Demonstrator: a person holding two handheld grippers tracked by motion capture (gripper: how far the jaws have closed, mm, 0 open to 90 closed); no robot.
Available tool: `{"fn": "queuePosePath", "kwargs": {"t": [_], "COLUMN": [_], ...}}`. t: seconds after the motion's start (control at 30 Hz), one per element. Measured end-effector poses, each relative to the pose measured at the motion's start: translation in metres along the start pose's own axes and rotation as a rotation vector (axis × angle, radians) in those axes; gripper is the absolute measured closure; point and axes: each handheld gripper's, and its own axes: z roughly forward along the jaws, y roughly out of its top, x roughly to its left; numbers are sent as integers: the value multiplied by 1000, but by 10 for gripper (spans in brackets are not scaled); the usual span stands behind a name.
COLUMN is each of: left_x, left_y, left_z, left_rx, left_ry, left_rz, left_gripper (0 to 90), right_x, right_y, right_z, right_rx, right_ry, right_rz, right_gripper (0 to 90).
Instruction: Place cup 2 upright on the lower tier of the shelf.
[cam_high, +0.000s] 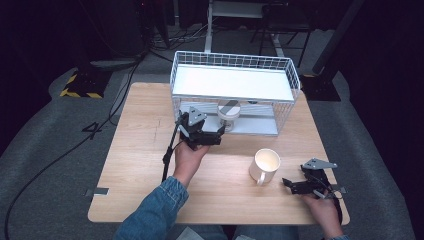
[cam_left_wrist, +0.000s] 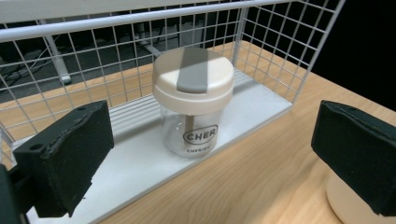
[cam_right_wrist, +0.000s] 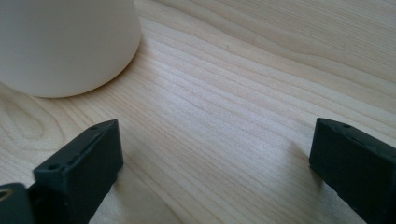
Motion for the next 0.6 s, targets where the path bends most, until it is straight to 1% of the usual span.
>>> {"fn": "queuePosePath", "kwargs": {"t": [0.03,0.07,0.1,0.13,0.17,0.23,0.3,0.33,0.37,0.4,0.43,0.47,0.5,0.6], "left_x": [-1,-2,-4,-5,-5,-7,-7,-5,-5,-3,-2,-2,-1,2], "left_y": [0,-1,-3,-4,-4,-8,-14,-19,-19,-24,-28,-28,-32,-42], "left_z": [-3,-7,-15,-19,-19,-27,-38,-48,-48,-59,-64,-64,-71,-85], "left_rx": [6,12,26,42,42,80,91,92,92,92,91,91,93,116], "left_ry": [0,4,11,22,22,35,42,44,44,44,39,39,39,50], "left_rz": [8,28,54,76,76,100,109,118,118,112,106,106,105,111], "left_gripper": [0,0,0,0,0,0,0,0,0,0,0,0,0,0], "right_x": [0,0,0,0,0,1,1,1,1,1,2,2,2,3], "right_y": [0,-1,-1,-1,-1,-2,-2,-1,-1,0,0,0,1,4], "right_z": [0,-1,-1,-2,-2,-3,-3,-5,-5,-6,-7,-7,-8,-12], "right_rx": [0,-5,-6,-9,-9,-10,-10,-12,-12,-16,-17,-17,-19,-33], "right_ry": [0,0,0,1,1,9,12,28,28,50,51,51,56,62], "right_rz": [0,2,1,1,1,-4,-9,-23,-23,-32,-34,-34,-37,-51], "right_gripper": [30,47,52,58,58,80,92,155,155,155,155,155,154,152]}}
